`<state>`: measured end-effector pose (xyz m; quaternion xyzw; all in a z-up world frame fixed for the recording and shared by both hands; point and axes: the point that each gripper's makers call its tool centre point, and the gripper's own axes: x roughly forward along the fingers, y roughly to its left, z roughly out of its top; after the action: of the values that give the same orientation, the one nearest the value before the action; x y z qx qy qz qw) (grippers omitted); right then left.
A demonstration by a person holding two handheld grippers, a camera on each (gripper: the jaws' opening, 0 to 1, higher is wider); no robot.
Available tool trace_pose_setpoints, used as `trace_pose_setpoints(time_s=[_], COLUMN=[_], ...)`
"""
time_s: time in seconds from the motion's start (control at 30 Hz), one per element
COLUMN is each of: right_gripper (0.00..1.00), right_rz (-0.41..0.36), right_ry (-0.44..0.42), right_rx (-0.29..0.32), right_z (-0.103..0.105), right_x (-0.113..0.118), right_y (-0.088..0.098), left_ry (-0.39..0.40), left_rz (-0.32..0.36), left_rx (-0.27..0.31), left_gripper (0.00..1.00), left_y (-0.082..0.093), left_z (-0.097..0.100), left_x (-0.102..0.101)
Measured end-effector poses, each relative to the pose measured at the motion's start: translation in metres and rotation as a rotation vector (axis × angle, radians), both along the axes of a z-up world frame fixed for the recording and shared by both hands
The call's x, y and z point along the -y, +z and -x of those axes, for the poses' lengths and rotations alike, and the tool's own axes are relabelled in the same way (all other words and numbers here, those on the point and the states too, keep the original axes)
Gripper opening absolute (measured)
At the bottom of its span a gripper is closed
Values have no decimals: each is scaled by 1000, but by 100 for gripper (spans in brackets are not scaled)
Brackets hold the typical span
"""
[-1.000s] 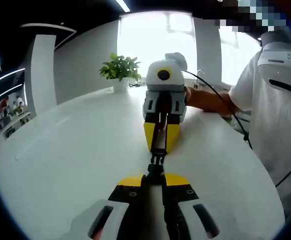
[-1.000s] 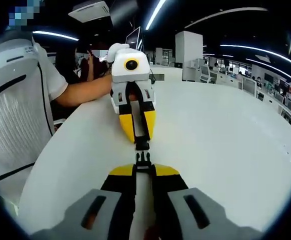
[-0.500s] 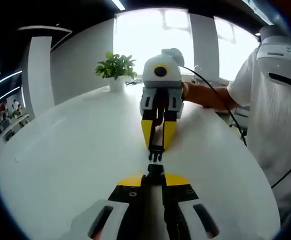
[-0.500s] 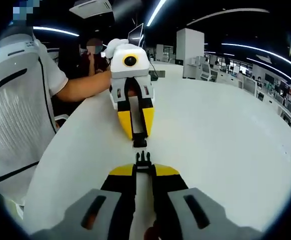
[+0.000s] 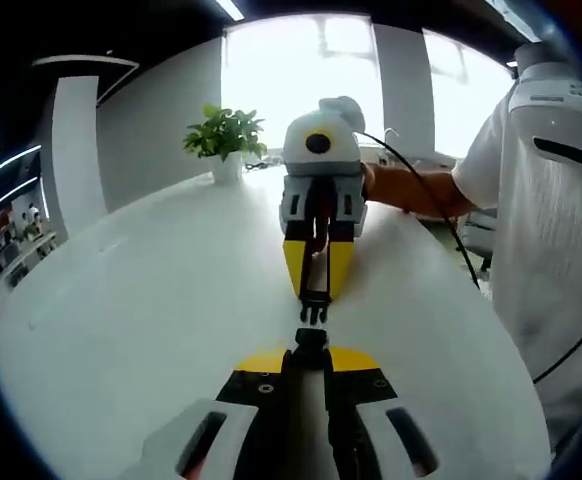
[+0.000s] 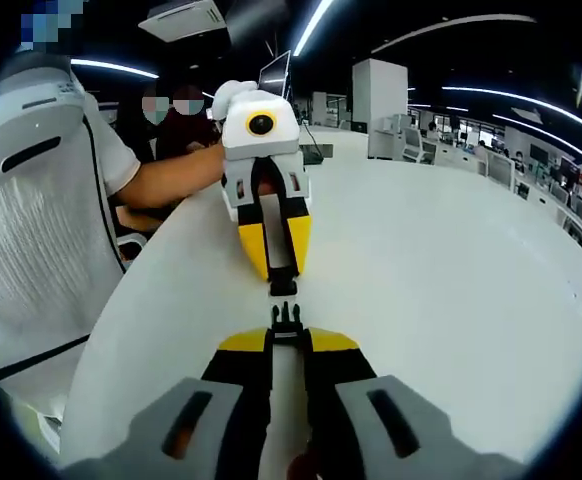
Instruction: Snap the two parts of the plastic buckle together until the buckle closes and remains connected.
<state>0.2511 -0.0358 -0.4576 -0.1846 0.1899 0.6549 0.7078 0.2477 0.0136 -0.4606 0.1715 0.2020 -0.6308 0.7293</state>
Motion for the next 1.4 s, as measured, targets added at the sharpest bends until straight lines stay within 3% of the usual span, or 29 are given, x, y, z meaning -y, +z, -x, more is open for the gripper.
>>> trace_pose_setpoints(time_s=[0.73,1.4], right_gripper=[12,12], right_rz=[-19,-27], right_ry=[6,15], right_rx=[-4,5], right_z=[14,17], right_x=[-3,-5], right_y=[0,0], left_ry=[12,11], left_rz=[27,31], left_rx=[3,5], left_gripper=[12,12], left_y=[0,0], left_z=[16,17], left_x=[5,8])
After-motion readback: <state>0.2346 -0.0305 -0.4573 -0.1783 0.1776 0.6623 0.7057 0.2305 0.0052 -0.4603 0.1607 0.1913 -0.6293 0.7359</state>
